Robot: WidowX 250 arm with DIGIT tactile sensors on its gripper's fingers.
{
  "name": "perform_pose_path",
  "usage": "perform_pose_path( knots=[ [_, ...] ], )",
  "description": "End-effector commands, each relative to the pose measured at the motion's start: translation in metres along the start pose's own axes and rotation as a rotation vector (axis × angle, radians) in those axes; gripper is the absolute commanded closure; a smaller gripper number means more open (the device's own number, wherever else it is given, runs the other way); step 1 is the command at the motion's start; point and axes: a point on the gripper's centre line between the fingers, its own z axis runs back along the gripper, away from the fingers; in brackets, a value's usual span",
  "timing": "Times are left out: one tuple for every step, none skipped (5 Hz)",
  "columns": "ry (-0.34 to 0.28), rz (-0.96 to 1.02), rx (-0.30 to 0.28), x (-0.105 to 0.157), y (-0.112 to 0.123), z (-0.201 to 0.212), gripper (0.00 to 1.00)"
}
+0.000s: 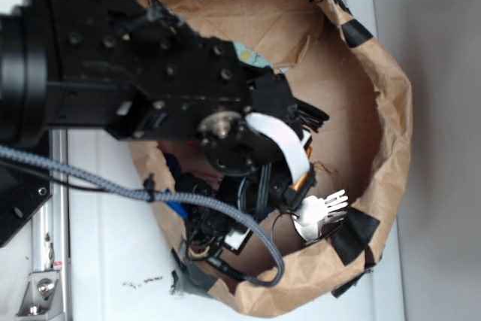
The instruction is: Grab the silver keys.
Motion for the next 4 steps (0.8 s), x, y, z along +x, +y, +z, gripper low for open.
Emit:
perform_pose_path(
  knots=[
    [-0.057, -0.043, 0.074, 0.005, -0.012, 0.002, 0.0],
    [-0.031, -0.09, 0.089, -0.005, -0.018, -0.012, 0.0],
    [-0.045, -0.114, 0.05, -0.011, -0.022, -0.006, 0.0],
    [-0.071, -0.162, 0.025, -0.009, -0.028, -0.004, 0.0]
  ],
)
